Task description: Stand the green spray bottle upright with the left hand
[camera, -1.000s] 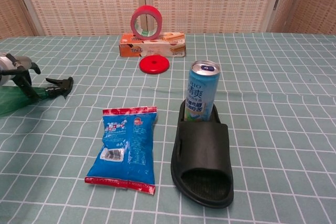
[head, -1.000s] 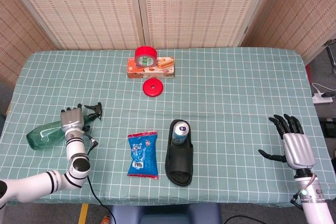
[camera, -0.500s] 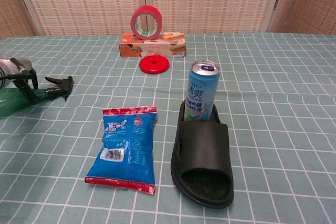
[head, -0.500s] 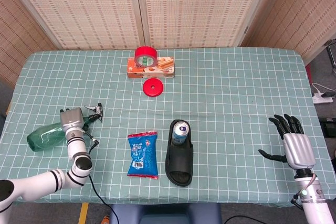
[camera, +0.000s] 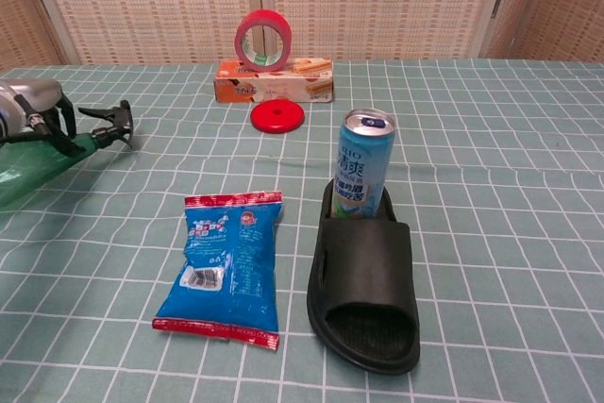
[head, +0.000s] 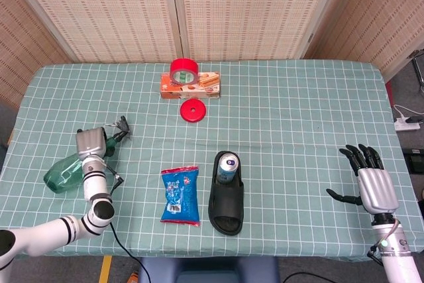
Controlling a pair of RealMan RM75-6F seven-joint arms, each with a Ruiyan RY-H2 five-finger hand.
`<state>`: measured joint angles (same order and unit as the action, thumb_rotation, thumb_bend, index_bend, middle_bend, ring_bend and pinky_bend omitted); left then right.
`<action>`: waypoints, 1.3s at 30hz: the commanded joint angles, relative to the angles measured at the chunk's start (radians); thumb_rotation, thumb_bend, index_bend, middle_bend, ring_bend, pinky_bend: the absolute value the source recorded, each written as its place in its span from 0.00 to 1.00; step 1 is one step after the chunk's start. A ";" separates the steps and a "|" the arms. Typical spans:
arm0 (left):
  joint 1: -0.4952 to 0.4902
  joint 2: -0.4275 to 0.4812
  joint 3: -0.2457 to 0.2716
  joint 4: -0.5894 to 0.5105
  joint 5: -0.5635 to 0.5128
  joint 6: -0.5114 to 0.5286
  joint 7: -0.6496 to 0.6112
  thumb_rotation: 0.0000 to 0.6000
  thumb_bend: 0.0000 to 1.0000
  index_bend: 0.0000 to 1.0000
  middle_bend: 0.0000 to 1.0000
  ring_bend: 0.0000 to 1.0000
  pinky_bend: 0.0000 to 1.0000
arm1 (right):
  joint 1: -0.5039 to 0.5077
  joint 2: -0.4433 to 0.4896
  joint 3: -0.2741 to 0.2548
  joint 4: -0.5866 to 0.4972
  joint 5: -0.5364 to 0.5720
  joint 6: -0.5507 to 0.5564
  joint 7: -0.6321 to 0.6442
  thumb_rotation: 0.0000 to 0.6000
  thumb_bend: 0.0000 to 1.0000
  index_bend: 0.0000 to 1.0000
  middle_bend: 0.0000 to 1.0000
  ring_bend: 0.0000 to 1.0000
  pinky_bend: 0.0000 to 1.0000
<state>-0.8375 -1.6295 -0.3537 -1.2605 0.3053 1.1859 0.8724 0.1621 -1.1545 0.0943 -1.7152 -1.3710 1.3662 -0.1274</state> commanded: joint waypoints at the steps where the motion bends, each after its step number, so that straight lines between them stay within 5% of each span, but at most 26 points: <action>1: 0.010 0.014 -0.043 -0.045 0.108 0.037 -0.118 1.00 0.37 0.64 0.62 0.37 0.19 | 0.000 -0.001 0.000 0.000 0.001 0.000 -0.002 1.00 0.00 0.17 0.11 0.00 0.00; 8: 0.019 -0.019 -0.107 -0.043 0.398 0.104 -0.461 1.00 0.37 0.63 0.63 0.39 0.16 | 0.000 -0.002 0.002 0.000 0.003 0.001 -0.002 1.00 0.00 0.17 0.11 0.00 0.00; 13: 0.025 -0.072 -0.186 -0.038 0.470 0.122 -0.695 1.00 0.37 0.62 0.63 0.39 0.14 | -0.001 -0.007 0.003 0.004 0.003 0.007 -0.013 1.00 0.00 0.17 0.11 0.00 0.00; 17: 0.025 -0.093 -0.202 -0.029 0.521 0.083 -0.832 1.00 0.36 0.62 0.62 0.39 0.10 | -0.002 -0.014 0.005 0.006 0.008 0.013 -0.034 1.00 0.00 0.17 0.11 0.00 0.00; 27: -0.006 -0.218 -0.241 0.217 0.641 0.041 -1.193 1.00 0.36 0.60 0.60 0.37 0.06 | 0.002 -0.021 0.007 0.009 0.010 0.012 -0.054 1.00 0.00 0.17 0.11 0.00 0.00; 39: -0.049 -0.255 -0.282 0.470 0.702 -0.066 -1.530 1.00 0.34 0.57 0.57 0.35 0.06 | 0.006 -0.034 0.011 -0.011 0.035 0.017 -0.140 1.00 0.00 0.17 0.11 0.00 0.00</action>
<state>-0.8762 -1.8743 -0.6224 -0.8239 0.9894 1.1473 -0.5915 0.1676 -1.1864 0.1043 -1.7236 -1.3393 1.3818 -0.2621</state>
